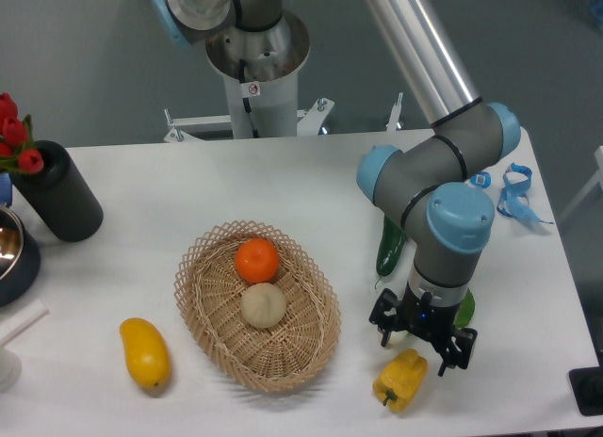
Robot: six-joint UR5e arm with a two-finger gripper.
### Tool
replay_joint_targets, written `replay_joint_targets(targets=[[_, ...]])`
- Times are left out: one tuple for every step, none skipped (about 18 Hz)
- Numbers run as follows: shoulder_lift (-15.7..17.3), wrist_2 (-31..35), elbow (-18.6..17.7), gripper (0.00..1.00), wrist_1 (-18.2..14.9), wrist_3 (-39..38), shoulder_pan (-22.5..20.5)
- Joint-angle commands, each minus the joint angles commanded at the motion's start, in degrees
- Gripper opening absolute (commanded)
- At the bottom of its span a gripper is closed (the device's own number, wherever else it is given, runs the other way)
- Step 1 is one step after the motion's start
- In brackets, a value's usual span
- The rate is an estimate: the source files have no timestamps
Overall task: Pick up the yellow pepper from the table
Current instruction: 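Lower the gripper around the yellow bell pepper and close on it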
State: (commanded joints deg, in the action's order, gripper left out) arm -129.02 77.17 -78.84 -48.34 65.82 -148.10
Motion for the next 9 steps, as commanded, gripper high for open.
replay_joint_targets(targets=[[-0.3,0.0,-0.1,1.0,0.0,0.5,0.0],[-0.4,0.0,-0.1,1.0,0.0,0.5,0.0],[-0.7,0.1,0.0,1.0,0.0,0.5,0.0],[-0.8,0.0,0.0,1.0,0.0,0.5,0.1],[-1.1,0.1,-0.2,1.0,0.0,0.5,0.1],[-1.1,0.1,-0.2,1.0,0.0,0.5,0.1],[-1.2,0.0,-0.2,1.0,0.0,0.5,0.1],[-1.4,0.0,-0.2,1.0,0.0,0.5,0.2],[-1.8,0.1,-0.1,1.0,0.1,0.5,0.2]])
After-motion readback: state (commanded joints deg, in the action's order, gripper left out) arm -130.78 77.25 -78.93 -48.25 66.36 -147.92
